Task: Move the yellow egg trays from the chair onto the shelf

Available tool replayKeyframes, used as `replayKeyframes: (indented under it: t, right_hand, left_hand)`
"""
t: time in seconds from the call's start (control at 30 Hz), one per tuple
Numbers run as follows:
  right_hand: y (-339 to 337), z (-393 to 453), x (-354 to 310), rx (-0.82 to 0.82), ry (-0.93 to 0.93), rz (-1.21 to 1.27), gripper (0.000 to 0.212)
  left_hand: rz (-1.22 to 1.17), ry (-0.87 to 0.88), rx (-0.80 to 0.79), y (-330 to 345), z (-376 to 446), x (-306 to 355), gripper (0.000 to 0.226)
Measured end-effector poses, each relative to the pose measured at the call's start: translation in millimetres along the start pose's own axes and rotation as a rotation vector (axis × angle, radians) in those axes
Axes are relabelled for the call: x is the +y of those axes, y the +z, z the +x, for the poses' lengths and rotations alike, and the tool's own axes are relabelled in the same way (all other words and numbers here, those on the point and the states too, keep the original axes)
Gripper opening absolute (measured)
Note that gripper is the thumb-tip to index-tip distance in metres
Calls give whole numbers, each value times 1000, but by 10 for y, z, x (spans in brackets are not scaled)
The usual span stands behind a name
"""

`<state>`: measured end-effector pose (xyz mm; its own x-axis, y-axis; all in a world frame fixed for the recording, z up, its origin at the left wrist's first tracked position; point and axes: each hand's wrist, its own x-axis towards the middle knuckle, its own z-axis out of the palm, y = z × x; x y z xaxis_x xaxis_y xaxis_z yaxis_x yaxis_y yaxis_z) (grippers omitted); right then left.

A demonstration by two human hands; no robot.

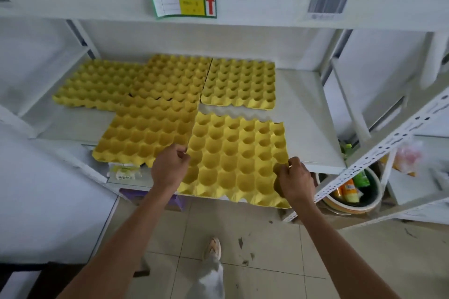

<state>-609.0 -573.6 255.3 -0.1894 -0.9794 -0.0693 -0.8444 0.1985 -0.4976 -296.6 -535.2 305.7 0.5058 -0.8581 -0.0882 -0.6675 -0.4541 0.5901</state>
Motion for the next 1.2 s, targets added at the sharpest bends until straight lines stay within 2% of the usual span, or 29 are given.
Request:
replayKeyframes:
  t: [0.17, 0.3, 0.6, 0.77, 1.03, 1.2]
  right_hand:
    - [292, 297, -189, 27, 74, 29, 22]
    - [368, 522, -276, 41, 72, 23, 20]
    - [419, 765, -312, 67, 80, 106, 34]
    - [425, 733, -263, 84, 9, 88, 40]
    - [442, 732, -257, 79, 9, 74, 41]
    - [422, 757, -287, 60, 16, 14, 39]
  left_hand:
    - [217, 163, 25, 121, 565, -11, 11]
    - [293, 156, -7, 190, 831, 0, 9]
    - [329, 185, -30, 322, 1025, 94, 10]
    - [342, 225, -29, 344, 1003, 27, 10]
    - [207, 183, -10, 321, 1010, 2, 8]
    - [227, 206, 24, 394, 1035, -87, 3]
